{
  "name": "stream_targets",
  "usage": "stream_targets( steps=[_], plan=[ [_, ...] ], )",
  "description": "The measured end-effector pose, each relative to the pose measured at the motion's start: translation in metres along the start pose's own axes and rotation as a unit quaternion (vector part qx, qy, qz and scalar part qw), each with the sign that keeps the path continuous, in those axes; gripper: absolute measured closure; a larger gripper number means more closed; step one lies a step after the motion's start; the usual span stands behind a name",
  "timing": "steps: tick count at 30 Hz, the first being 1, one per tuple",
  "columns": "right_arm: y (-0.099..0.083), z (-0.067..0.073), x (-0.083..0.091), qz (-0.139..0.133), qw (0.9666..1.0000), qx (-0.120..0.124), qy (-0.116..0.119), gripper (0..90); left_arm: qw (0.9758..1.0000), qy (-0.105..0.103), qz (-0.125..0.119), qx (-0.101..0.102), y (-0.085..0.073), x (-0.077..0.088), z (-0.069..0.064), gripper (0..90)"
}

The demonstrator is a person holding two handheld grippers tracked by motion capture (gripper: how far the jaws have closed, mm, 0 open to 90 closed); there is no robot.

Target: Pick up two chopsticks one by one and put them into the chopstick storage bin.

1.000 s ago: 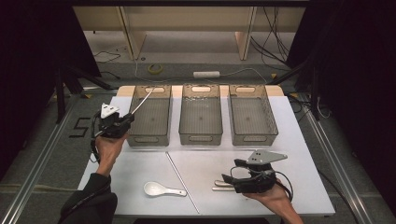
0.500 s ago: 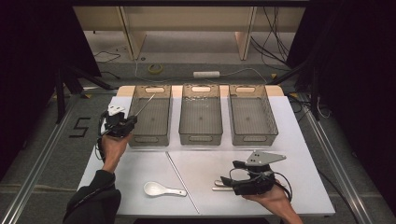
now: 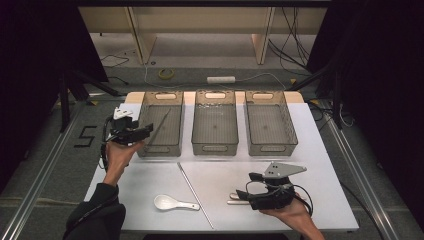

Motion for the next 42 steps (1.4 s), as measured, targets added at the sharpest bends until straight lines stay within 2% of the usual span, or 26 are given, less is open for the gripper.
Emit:
stream_targets(
  steps=[3, 5, 6, 8, 10, 13, 17, 18, 19, 23, 25, 27, 33, 34, 35, 36, 39, 41, 42],
  plan=[
    [0.000, 0.000, 0.001, -0.003, 1.0000, 0.000, 0.000, 28.4, 0.9990, -0.034, 0.001, -0.030, 0.008, 0.005, -0.017, 29.0],
    [0.000, 0.001, 0.001, -0.004, 1.0000, 0.001, 0.001, 28.3, 0.9969, -0.056, -0.004, -0.056, 0.015, 0.010, -0.030, 27.4],
    [0.000, 0.001, 0.002, -0.004, 1.0000, 0.001, 0.002, 28.3, 0.9948, -0.070, -0.006, -0.074, 0.019, 0.013, -0.038, 26.3],
    [-0.001, 0.000, 0.002, -0.004, 1.0000, 0.002, 0.002, 28.3, 0.9912, -0.088, -0.003, -0.098, 0.024, 0.018, -0.049, 26.0],
    [-0.001, 0.000, 0.002, -0.003, 1.0000, 0.001, 0.003, 28.3, 0.9861, -0.114, 0.005, -0.121, 0.028, 0.022, -0.062, 24.6],
    [-0.001, 0.000, 0.002, -0.002, 1.0000, 0.001, 0.003, 28.3, 0.9761, -0.146, 0.016, -0.161, 0.029, 0.027, -0.082, 23.5],
    [-0.002, 0.001, 0.003, -0.001, 1.0000, 0.002, 0.006, 28.3, 0.9637, -0.176, 0.029, -0.198, 0.027, 0.029, -0.104, 22.8],
    [-0.002, 0.001, 0.003, -0.001, 1.0000, 0.001, 0.006, 28.3, 0.9598, -0.185, 0.033, -0.209, 0.026, 0.030, -0.108, 22.6],
    [-0.002, 0.001, 0.003, 0.000, 1.0000, 0.002, 0.006, 28.3, 0.9581, -0.188, 0.035, -0.213, 0.025, 0.030, -0.111, 22.6],
    [-0.002, 0.001, 0.003, 0.000, 1.0000, 0.001, 0.007, 28.3, 0.9424, -0.215, 0.060, -0.249, 0.016, 0.030, -0.127, 22.1],
    [-0.002, 0.001, 0.004, -0.001, 1.0000, 0.001, 0.007, 28.3, 0.9365, -0.226, 0.069, -0.259, 0.012, 0.028, -0.133, 21.1],
    [-0.002, 0.002, 0.004, -0.002, 1.0000, 0.000, 0.008, 28.3, 0.9286, -0.235, 0.082, -0.275, 0.005, 0.025, -0.140, 20.6],
    [-0.002, 0.002, 0.006, -0.017, 0.9998, -0.002, 0.007, 28.2, 0.9087, -0.255, 0.106, -0.313, -0.013, 0.018, -0.154, 19.9],
    [-0.002, 0.002, 0.006, -0.020, 0.9998, -0.003, 0.007, 28.1, 0.9067, -0.258, 0.110, -0.315, -0.015, 0.017, -0.155, 19.9],
    [-0.002, 0.001, 0.007, -0.022, 0.9997, -0.004, 0.007, 28.0, 0.9035, -0.261, 0.116, -0.320, -0.018, 0.015, -0.157, 19.9],
    [-0.002, 0.001, 0.007, -0.026, 0.9996, -0.006, 0.006, 28.0, 0.9023, -0.262, 0.118, -0.321, -0.020, 0.014, -0.159, 19.9],
    [0.000, 0.000, 0.008, -0.038, 0.9993, -0.001, 0.002, 27.8, 0.8959, -0.268, 0.130, -0.330, -0.026, 0.011, -0.162, 19.7],
    [0.000, 0.000, 0.009, -0.040, 0.9992, -0.004, 0.001, 27.5, 0.8909, -0.270, 0.138, -0.338, -0.031, 0.009, -0.163, 19.6],
    [0.000, 0.000, 0.009, -0.040, 0.9992, -0.005, 0.002, 27.5, 0.8871, -0.271, 0.145, -0.345, -0.033, 0.007, -0.164, 19.4]
  ],
)
Point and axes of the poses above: each handheld gripper's, and its own axes: x roughly backward along the jaws, y roughly out of its top, z roughly to its left, the point moved 8 cm from there along -x, roughly forward along the jaws, and after that the axes turned 12 degrees about -x, right-handed, at the moved point
